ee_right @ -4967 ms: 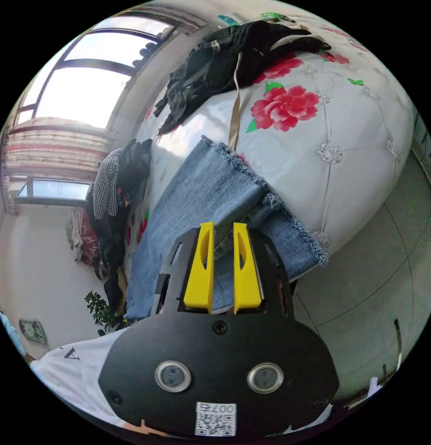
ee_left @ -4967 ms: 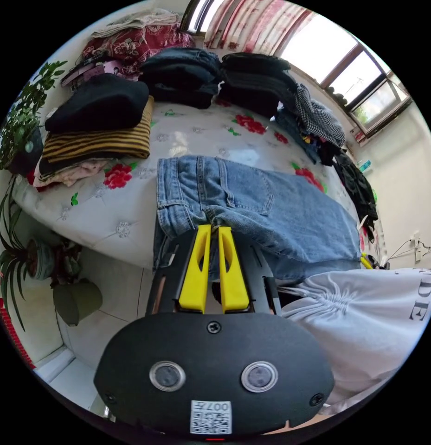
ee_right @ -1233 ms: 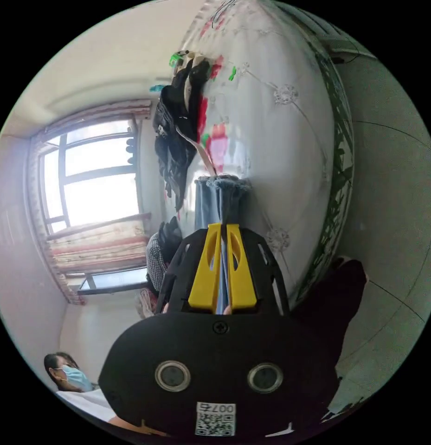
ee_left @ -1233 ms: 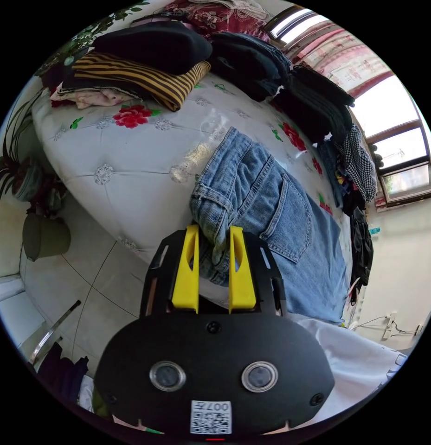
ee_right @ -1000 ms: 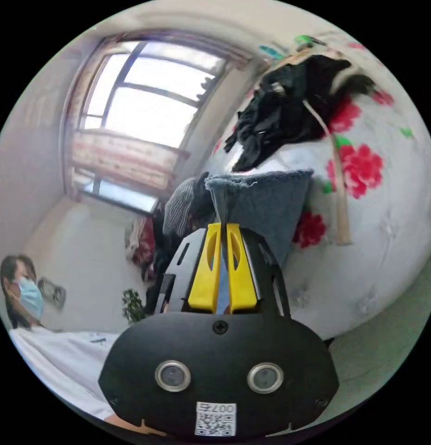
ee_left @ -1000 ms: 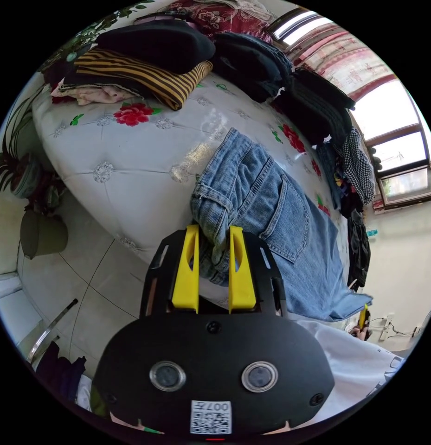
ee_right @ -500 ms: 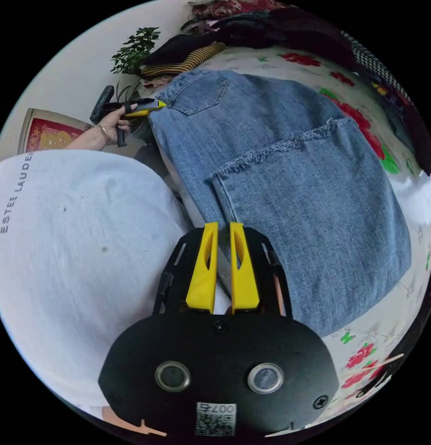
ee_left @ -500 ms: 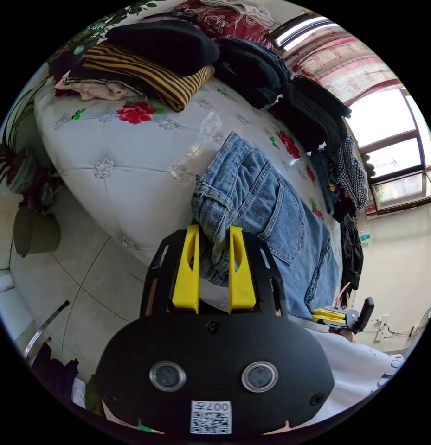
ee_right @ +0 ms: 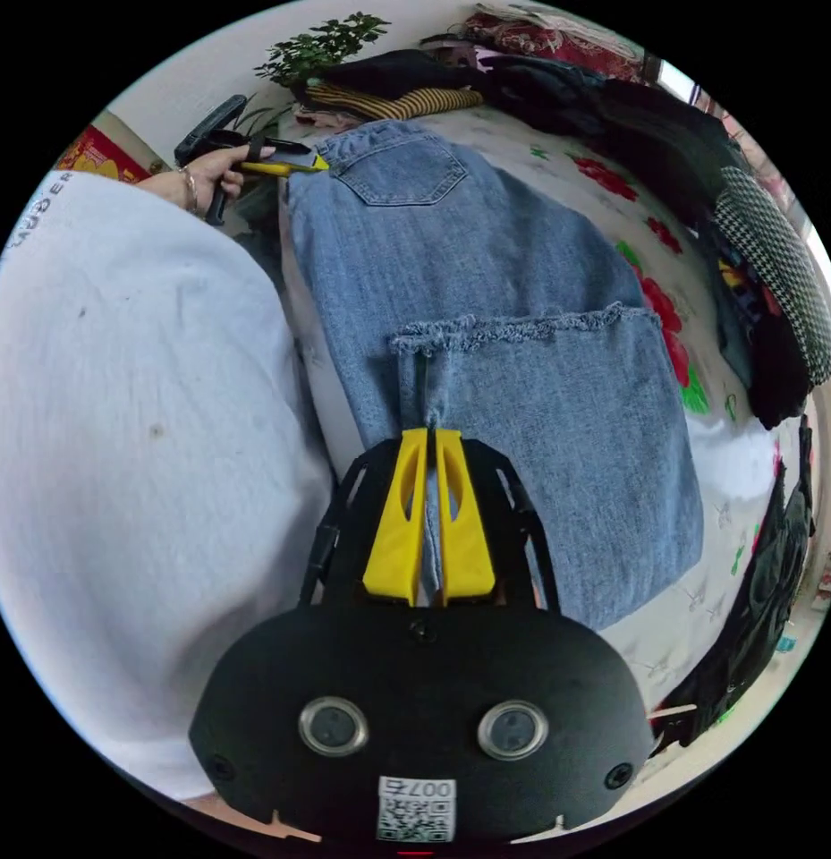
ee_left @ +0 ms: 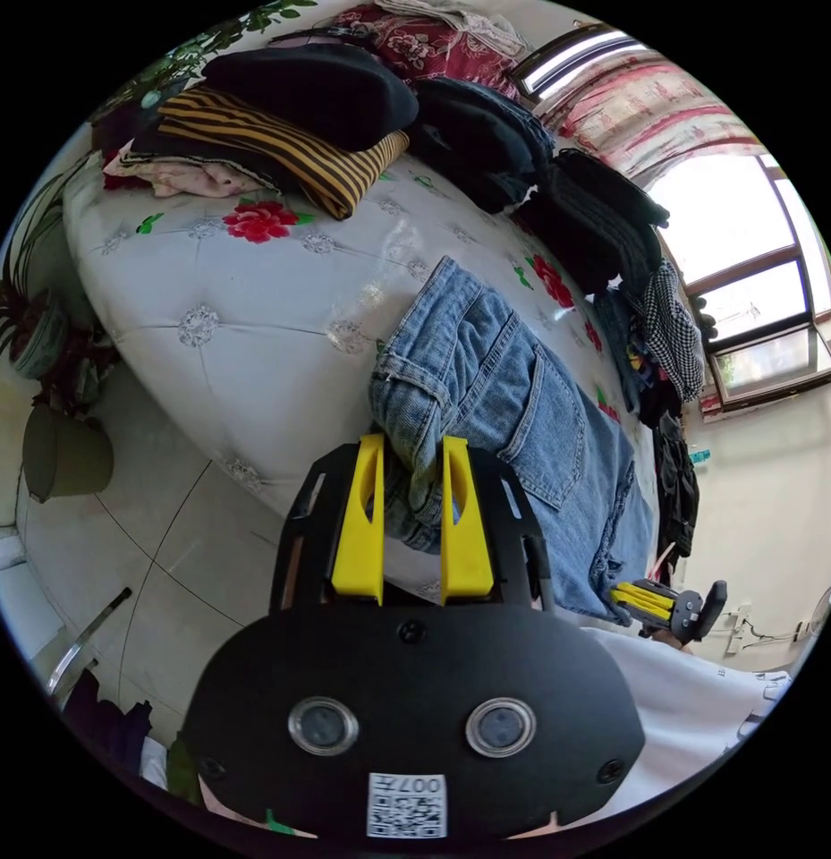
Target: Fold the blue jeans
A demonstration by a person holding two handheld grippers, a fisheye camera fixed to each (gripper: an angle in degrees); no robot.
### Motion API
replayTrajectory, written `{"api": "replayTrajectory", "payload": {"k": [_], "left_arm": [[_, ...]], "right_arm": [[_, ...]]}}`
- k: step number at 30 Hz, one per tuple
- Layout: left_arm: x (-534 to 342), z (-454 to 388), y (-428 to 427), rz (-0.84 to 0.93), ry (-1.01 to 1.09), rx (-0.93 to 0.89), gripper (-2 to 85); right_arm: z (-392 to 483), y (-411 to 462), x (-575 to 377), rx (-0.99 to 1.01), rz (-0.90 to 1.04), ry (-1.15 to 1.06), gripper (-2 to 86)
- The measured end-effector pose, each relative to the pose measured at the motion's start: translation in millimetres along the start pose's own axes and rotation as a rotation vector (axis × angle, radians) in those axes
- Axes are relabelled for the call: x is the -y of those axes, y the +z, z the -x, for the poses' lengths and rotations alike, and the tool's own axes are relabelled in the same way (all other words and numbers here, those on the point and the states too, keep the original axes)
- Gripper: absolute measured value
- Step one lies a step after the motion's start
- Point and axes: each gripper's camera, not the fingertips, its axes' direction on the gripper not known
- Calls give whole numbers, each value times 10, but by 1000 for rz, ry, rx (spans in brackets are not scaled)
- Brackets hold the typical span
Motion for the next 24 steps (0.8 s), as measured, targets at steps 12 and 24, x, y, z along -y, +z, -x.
{"api": "replayTrajectory", "payload": {"k": [12,24], "left_arm": [[99,-39,36,-8,-5,-2,98],[185,99,-63,-78,-105,-191,58]], "right_arm": [[-149,263,-3,180,32,126,21],[-497,-568,-406,186,-241,287,9]]}}
